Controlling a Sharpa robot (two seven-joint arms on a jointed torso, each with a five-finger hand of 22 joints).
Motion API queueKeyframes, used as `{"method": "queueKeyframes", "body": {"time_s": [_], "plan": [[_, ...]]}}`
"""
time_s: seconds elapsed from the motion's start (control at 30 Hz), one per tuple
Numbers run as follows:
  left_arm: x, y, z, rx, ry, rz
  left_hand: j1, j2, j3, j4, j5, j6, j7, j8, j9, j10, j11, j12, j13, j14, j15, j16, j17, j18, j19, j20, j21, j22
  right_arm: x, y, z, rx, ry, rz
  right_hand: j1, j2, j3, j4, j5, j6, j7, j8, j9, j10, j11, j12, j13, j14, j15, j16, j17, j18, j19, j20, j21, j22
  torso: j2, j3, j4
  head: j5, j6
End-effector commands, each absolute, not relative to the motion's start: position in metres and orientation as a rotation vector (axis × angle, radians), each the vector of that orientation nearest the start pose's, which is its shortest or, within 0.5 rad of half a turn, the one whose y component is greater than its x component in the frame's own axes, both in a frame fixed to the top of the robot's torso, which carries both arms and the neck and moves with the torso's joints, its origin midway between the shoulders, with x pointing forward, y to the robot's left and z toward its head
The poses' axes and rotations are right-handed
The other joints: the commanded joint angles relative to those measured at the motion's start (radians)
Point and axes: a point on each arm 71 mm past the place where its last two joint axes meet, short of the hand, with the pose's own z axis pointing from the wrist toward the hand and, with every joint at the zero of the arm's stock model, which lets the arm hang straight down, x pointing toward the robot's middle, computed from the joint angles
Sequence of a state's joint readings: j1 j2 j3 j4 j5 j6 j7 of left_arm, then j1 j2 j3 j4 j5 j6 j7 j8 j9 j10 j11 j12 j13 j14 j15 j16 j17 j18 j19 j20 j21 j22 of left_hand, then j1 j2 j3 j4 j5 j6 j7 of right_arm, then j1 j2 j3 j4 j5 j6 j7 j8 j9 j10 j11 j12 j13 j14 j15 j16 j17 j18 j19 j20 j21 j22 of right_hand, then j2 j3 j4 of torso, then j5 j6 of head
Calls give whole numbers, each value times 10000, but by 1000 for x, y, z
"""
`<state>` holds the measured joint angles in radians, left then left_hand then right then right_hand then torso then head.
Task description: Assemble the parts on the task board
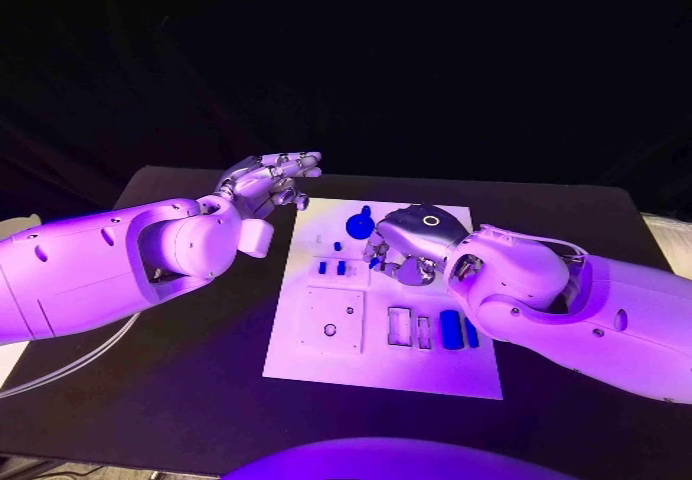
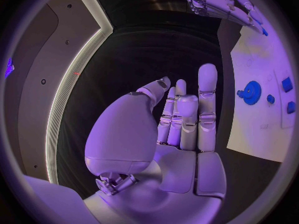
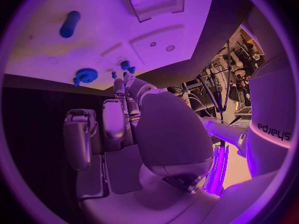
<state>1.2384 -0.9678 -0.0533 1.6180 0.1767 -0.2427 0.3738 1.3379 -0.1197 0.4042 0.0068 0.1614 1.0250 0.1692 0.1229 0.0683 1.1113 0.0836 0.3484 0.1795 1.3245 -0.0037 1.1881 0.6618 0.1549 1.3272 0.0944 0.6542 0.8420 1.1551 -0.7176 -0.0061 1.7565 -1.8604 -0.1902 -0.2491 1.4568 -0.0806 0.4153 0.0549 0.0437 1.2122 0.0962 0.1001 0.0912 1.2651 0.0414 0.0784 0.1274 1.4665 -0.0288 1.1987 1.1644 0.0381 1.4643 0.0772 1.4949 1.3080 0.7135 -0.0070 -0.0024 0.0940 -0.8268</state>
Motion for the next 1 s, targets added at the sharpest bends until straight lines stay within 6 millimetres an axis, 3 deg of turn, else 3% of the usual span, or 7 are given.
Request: {"method": "queueKeyframes", "body": {"time_s": [0.03,0.37,1.0], "plan": [[475,238,-161,-12911,13862,-16505,-27,98,-69,-17,31,-50,-11,19,-13,-69,15,26,9,-40,29,34,-9,152,-22,13,-46,-7,410,-64,-178,-6581,15481,7031,-14,32,22,-53,55,58,60,9,52,55,2,-10,-11,434,-72,-34,-9,-169,734,-64,24,1966,10,-2,13,271,-125],[474,235,-161,-12877,13911,-16609,-22,97,-71,-22,34,-59,-9,21,-13,-88,17,44,15,-40,32,40,-5,149,-17,16,-28,8,400,-45,-204,-6885,16050,7502,-12,26,27,-68,56,50,75,0,54,49,9,-27,-20,429,-77,-47,-26,-166,730,-69,14,1957,4,-7,-3,479,-265],[474,235,-161,-12881,13904,-16592,-18,99,-71,-24,36,-61,-9,25,-11,-98,18,61,21,-47,33,34,-26,148,-18,17,-27,9,396,-43,-214,-7203,16579,7504,-32,11,18,-75,54,43,89,-9,59,44,22,-48,-32,424,-77,-51,-34,-166,729,-73,11,1954,-2,3,-5,573,-379]]}}
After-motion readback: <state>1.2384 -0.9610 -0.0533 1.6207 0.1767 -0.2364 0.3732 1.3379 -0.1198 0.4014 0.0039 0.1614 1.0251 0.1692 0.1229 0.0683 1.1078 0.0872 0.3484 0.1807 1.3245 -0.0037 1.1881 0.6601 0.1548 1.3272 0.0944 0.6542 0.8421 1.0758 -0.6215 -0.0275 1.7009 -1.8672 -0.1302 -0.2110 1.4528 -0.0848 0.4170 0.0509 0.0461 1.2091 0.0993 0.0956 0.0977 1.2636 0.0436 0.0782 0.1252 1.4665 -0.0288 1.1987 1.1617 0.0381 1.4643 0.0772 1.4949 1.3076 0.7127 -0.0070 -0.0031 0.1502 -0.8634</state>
